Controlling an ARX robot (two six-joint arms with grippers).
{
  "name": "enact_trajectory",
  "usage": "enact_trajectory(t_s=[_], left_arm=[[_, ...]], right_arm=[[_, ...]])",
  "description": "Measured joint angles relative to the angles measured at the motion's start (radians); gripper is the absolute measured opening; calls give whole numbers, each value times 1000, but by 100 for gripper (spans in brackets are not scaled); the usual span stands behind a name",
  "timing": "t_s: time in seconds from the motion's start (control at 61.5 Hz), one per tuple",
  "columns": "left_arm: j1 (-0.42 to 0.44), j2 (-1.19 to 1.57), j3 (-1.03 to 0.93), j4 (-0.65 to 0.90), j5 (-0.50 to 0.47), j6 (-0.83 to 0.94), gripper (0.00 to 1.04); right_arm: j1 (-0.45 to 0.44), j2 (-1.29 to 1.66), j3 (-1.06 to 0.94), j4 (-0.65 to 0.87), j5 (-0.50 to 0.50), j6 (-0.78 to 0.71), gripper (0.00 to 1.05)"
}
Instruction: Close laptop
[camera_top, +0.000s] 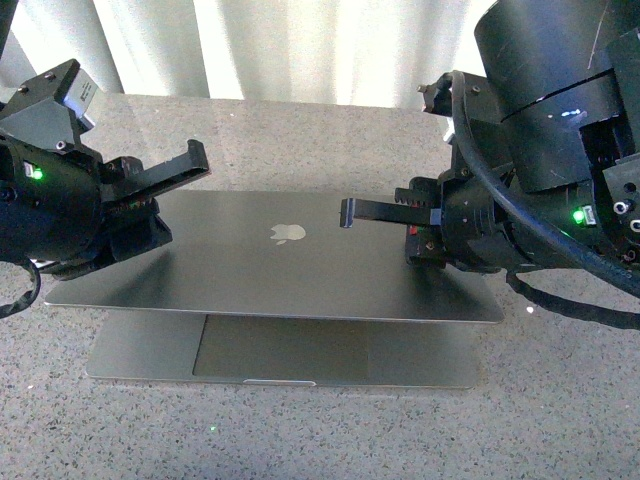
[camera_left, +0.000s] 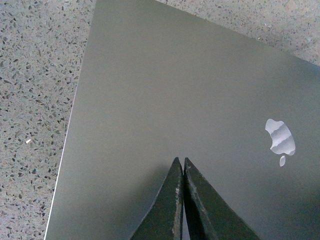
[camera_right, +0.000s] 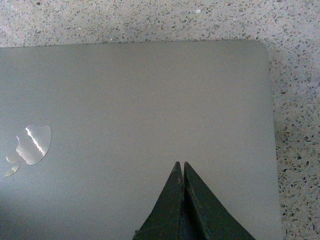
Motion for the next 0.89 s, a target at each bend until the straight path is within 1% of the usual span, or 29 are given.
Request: enact_trajectory(t_s=[0.894], left_arm=[[4,59,-44,74,8,-23,4]], right_arm=[[7,50,-37,57,-9,18,1]])
